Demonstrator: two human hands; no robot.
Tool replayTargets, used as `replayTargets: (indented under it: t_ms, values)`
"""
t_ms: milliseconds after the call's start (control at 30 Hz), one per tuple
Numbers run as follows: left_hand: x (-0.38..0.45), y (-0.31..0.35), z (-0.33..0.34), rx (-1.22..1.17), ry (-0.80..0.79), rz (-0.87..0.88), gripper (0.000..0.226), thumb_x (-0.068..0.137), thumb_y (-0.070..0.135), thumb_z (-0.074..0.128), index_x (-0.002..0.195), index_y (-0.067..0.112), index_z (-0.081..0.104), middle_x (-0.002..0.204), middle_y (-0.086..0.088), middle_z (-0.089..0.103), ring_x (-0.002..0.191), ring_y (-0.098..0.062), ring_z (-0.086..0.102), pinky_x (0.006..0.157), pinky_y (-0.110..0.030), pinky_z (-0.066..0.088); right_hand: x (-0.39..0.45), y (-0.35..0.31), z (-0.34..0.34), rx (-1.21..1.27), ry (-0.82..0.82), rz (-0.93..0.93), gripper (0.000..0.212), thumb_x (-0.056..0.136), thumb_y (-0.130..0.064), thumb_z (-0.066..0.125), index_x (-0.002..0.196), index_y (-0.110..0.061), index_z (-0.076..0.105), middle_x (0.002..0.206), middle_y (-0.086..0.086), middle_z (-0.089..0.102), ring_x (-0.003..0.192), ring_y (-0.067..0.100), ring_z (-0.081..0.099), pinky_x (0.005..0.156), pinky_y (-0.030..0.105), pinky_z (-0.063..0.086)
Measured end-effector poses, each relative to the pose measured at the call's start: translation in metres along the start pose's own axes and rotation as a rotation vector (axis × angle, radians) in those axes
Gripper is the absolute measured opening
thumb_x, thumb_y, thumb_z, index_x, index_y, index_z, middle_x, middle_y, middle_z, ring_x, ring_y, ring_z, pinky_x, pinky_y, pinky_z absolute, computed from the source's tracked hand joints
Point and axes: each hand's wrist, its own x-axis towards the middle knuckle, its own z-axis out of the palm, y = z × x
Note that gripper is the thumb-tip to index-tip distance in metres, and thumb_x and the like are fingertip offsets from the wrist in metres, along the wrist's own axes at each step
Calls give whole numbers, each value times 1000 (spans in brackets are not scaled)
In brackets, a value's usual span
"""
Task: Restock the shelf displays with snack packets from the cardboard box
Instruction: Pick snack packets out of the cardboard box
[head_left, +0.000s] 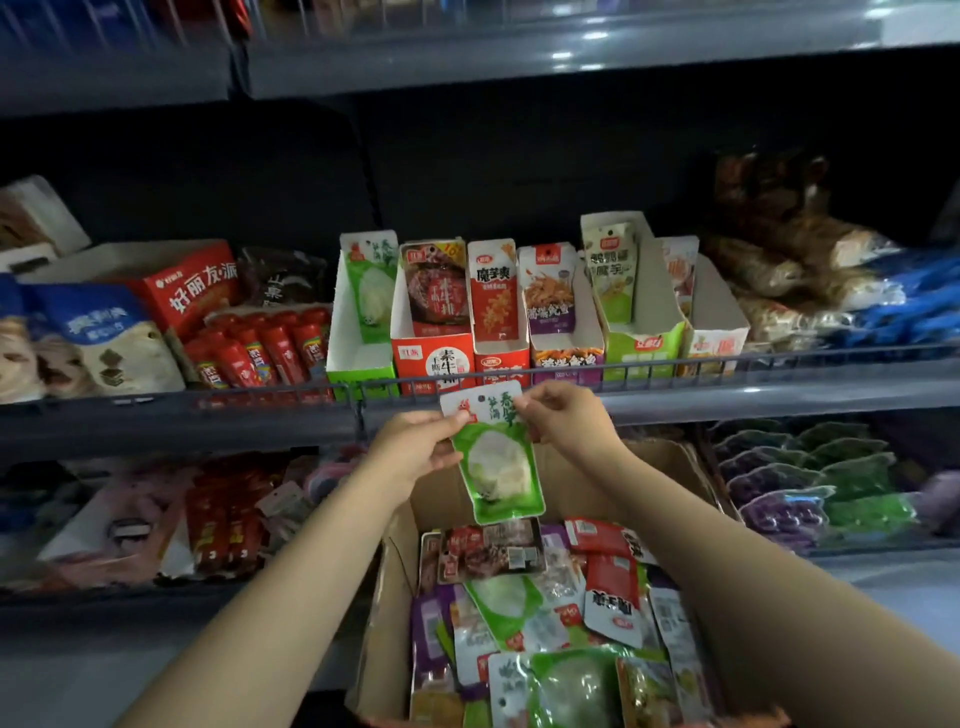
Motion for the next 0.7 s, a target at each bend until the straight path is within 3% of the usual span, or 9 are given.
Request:
replayTargets:
  t_ms: [167,333,467,567,700]
  values:
    - [6,46,-17,1,-3,61,25,86,17,66,107,4,61,93,-10,67,79,-20,65,61,-25,59,23,-56,-6,121,19,-29,13,90,-24,62,83,-13,64,71,-2,64,50,5,58,57,23,53]
    - [13,90,-33,45,77,181,40,85,19,68,119,0,59,112,-17,65,100,-29,63,67,-26,59,46,-96,-2,124,-1,-125,12,91,-26,61,89,-14,65,75,1,66,56,9,60,57,24,51]
    - [15,121,-51,112,133,278,35,85,19,69,113,1,61,103,-14,66,90,-25,65,68,-27,59,68,-119,10,103,-60,-122,10,91,-28,61,87,-20,63,84,3,69,67,13,66,67,29,56]
    - [17,141,-67,148,211,366,26,86,18,68,108,5,63,94,-10,66,79,-19,64,65,-24,58,84,-135,26,115,-121,-142,11,92,-20,59,89,-11,64,83,5,67,67,13,66,69,29,58]
    - [28,157,-90,177,305,461,24,84,20,70,104,7,67,94,-8,67,87,-22,65,71,-26,56,104,-153,50,111,-123,-183,15,93,-15,58,97,-2,64,86,11,66,66,13,65,75,36,57]
